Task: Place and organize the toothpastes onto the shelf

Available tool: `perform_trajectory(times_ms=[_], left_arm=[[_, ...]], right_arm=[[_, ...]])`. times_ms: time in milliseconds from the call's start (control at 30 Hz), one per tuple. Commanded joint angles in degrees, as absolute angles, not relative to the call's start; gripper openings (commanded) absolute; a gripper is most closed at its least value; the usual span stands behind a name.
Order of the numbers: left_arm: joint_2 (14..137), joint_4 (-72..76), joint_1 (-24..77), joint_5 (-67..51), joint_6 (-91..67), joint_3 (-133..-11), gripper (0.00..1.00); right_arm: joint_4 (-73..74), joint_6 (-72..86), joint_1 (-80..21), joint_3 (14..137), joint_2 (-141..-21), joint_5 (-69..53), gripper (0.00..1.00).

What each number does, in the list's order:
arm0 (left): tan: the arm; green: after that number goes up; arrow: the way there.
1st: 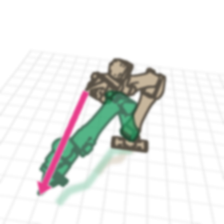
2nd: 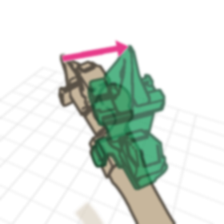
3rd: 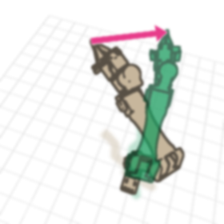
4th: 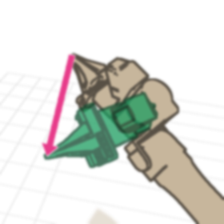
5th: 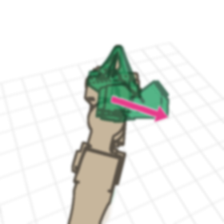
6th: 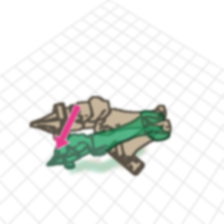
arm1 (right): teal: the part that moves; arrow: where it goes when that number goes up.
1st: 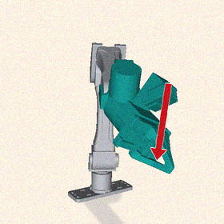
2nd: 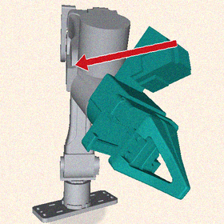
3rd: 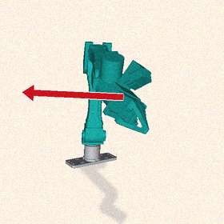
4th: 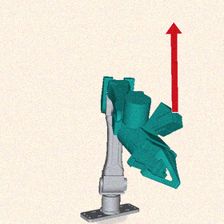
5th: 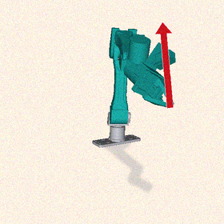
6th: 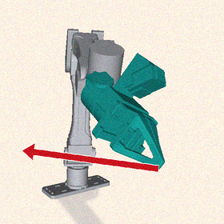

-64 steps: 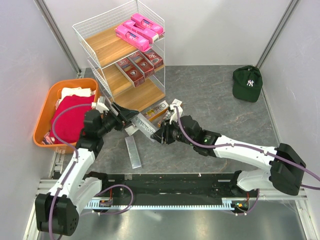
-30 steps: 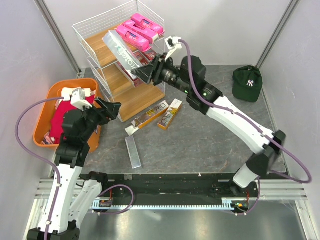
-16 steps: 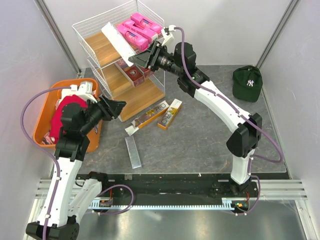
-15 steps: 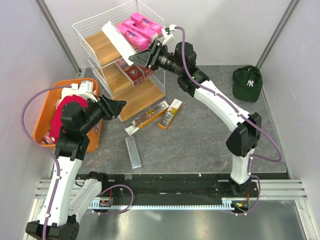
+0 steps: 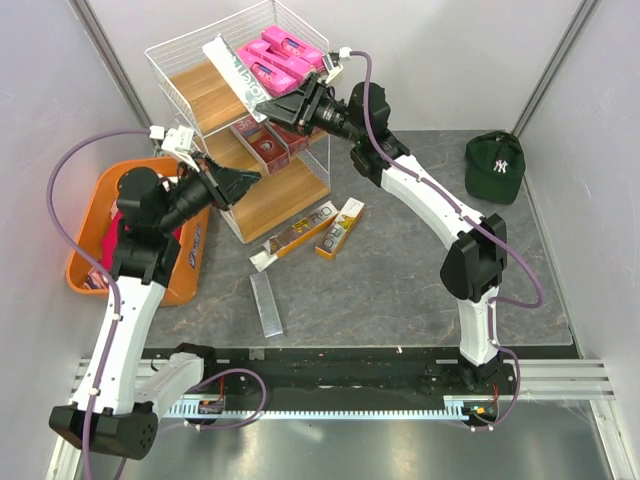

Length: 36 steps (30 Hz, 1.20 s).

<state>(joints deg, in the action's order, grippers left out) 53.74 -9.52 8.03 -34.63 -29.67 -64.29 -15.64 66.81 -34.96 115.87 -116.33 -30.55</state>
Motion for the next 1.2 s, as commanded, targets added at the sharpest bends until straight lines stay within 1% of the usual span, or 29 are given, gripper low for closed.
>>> perform_trajectory(times_ms=[0, 200, 333, 500, 600, 733, 767, 933, 1033, 1167], left_arm=[[57.65, -3.7, 9.57, -37.62, -32.69, -68.46, 0.02], [62.66, -1.67, 13.0, -33.84, -32.96, -71.1, 0.02], [64.33, -0.88, 13.45, -32.87, -33.31, -72.16, 0.02], [66.18, -0.18, 13.45, -31.38, -34.27, -73.3, 0.02], [67.4, 4.03, 13.45, -32.25, -36.46, -74.09, 0.02], [71.26, 4.48, 13.45, -31.73, -37.88, -78.38, 0.02], [71.89, 4.74, 13.45, -30.86, -38.05, -79.01, 0.02], [74.7, 4.49, 13.36, -26.55, -39.9, -82.35, 0.02], [77.25, 0.8, 13.27, -23.12, -39.99, -85.42, 0.02], [78.05, 0.35, 13.36, -19.0, -40.25, -85.96, 0.02]], right_arm=[[-25.83, 71.98, -34.37, 117.42, -115.93, -31.99, 0.45], [-28.04, 74.62, -34.36, 117.95, -116.98, -32.08, 0.62], [-27.86, 75.15, -34.45, 119.09, -118.03, -32.61, 0.64], [-28.83, 76.02, -34.37, 117.34, -118.13, -32.34, 0.66], [-29.53, 76.55, -34.37, 116.46, -118.04, -32.52, 0.67], [-30.41, 76.9, -34.28, 115.4, -117.69, -32.52, 0.69], [-30.67, 76.99, -34.28, 115.23, -117.6, -32.52, 0.71], [-31.11, 76.99, -34.28, 114.09, -116.81, -32.52, 0.74], [-31.55, 77.17, -34.28, 113.56, -116.37, -32.52, 0.76], [-32.34, 77.43, -34.19, 112.59, -115.49, -32.61, 0.76]])
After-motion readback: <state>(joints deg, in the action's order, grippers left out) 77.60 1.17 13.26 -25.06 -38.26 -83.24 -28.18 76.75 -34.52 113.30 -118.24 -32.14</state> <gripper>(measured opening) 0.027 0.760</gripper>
